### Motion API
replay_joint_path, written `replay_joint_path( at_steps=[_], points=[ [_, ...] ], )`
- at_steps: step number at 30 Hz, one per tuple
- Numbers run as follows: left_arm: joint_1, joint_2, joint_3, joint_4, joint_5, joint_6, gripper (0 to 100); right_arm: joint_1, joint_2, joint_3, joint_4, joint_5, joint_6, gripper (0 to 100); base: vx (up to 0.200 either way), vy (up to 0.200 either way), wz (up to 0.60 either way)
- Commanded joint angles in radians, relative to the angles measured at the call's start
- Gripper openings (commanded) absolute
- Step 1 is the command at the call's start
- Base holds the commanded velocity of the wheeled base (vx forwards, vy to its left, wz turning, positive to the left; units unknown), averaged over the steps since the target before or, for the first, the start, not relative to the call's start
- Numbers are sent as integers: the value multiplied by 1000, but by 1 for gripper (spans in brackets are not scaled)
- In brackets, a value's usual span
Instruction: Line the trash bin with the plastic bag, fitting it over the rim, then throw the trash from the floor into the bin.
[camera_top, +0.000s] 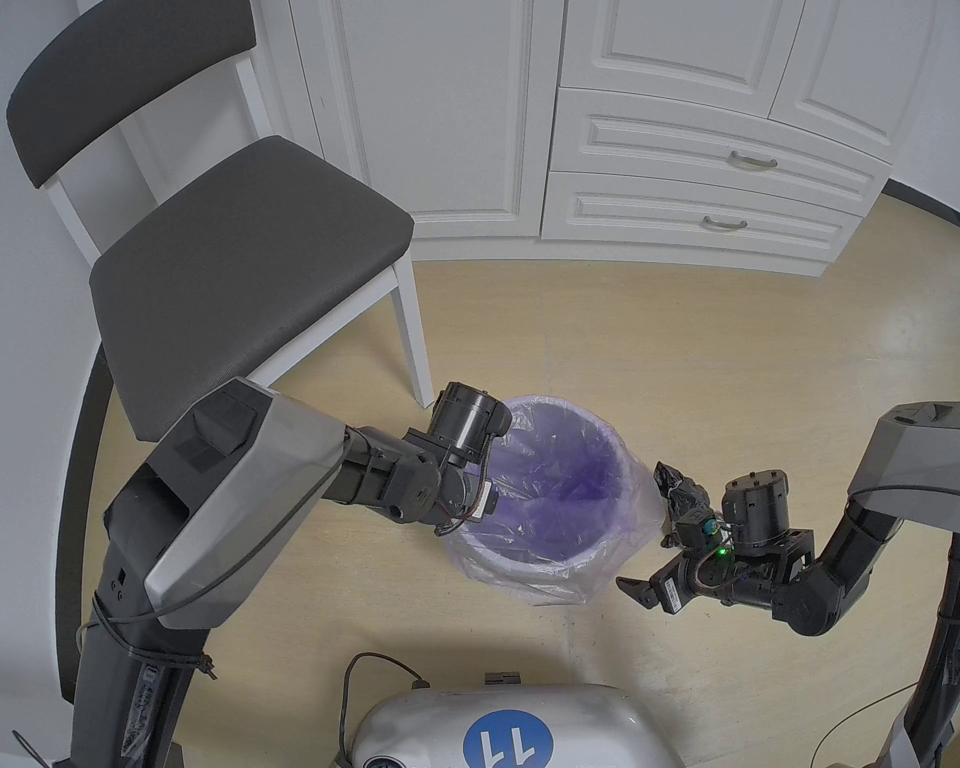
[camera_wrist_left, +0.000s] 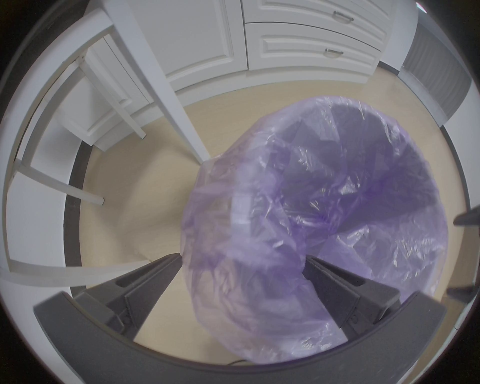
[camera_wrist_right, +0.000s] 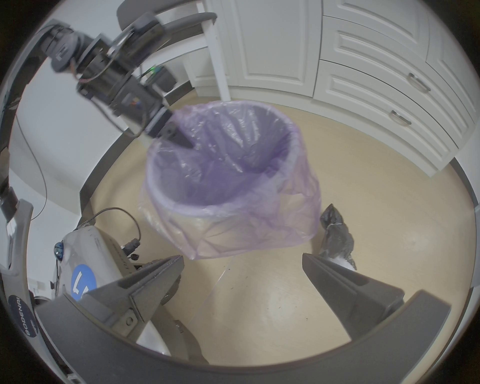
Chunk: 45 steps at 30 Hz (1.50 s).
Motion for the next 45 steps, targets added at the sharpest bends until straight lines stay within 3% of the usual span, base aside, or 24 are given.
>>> replay_joint_path(
  at_steps=[1, 11, 18, 22, 31, 38, 45],
  points=[
    [-12, -126, 159, -2, -12, -37, 100, -52, -12, -43, 30, 2, -3, 100, 0, 0, 0],
    [-43, -315, 514, -199, -53, -75, 100, -75, 8, -66, 36, 24, -1, 100, 0, 0, 0],
    [-41, -392, 687, -365, -79, -77, 100, -93, 75, -126, 34, 22, 5, 100, 0, 0, 0],
    [-37, -444, 748, -433, -85, -77, 100, -145, 132, -193, 37, 17, 6, 100, 0, 0, 0],
    [-5, -438, 774, -514, -92, -96, 100, -234, 127, -282, 118, 14, 9, 100, 0, 0, 0],
    [77, -392, 762, -557, -196, -100, 100, -234, 273, -420, 117, 13, 88, 100, 0, 0, 0],
    [158, -272, 704, -614, -240, -98, 100, -233, 347, -539, 169, 13, 140, 100, 0, 0, 0]
  ],
)
